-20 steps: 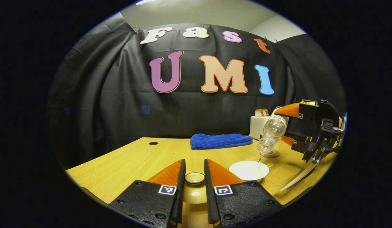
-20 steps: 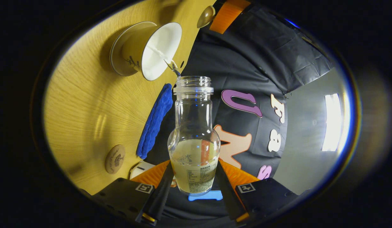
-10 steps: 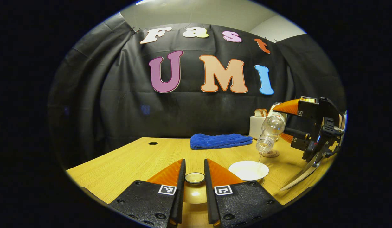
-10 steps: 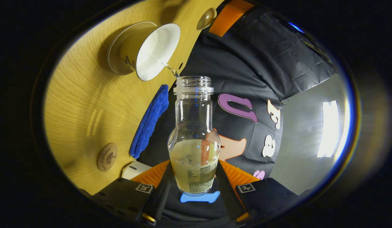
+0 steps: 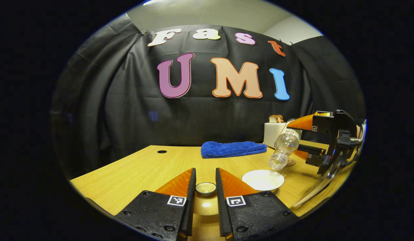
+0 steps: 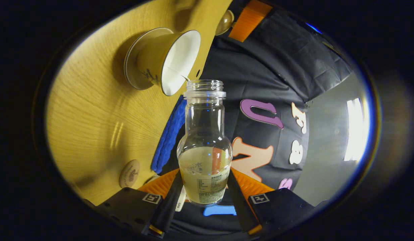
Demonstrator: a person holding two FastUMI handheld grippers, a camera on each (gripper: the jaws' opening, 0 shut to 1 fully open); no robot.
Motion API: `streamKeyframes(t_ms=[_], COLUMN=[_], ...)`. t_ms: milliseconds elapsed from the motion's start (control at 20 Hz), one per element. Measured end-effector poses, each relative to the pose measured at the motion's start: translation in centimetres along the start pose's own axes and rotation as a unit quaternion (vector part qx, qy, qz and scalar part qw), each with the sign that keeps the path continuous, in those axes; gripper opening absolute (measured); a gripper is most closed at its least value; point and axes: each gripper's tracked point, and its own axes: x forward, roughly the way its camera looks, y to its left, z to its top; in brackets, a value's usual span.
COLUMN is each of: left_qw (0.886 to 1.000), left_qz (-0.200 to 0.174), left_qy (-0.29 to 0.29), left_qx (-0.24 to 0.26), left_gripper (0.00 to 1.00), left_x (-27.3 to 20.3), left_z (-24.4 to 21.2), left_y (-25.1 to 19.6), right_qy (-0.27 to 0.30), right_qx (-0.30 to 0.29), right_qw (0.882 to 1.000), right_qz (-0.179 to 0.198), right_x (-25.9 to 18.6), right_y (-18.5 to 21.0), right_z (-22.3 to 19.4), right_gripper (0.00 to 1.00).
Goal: Open the teacup lid with one hand, grasp the water bottle and pour water into the teacup with the other hand; after pouring, place the water bottle on the coaster and then close the teacup lid.
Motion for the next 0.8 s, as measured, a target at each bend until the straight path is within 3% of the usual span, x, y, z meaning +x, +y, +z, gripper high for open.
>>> streamKeyframes(t_ms=[200, 450, 550, 800], left_qw=[1.0, 1.0, 1.0, 1.0], left_qz=[0.001, 0.004, 0.004, 0.005], left_qy=[-0.001, -0.001, -0.001, -0.001], left_qx=[0.0, 0.0, 0.0, 0.0], left_gripper=[0.29, 0.29, 0.29, 0.29], left_x=[0.1, 0.1, -0.1, -0.4], left_z=[-0.1, -0.2, -0.2, 0.0], left_y=[0.0, 0.0, 0.0, -0.3], right_qy=[0.015, 0.02, 0.025, 0.045], right_qx=[0.1, 0.218, 0.279, 0.437], right_qw=[0.994, 0.972, 0.953, 0.885], right_qz=[0.033, 0.088, 0.118, 0.152], right_x=[-0.8, -1.7, -1.9, -2.3], right_y=[0.8, 1.8, 3.0, 3.4], right_z=[-0.2, 0.4, 0.4, -1.0], right_gripper=[0.83, 0.83, 0.81, 0.79])
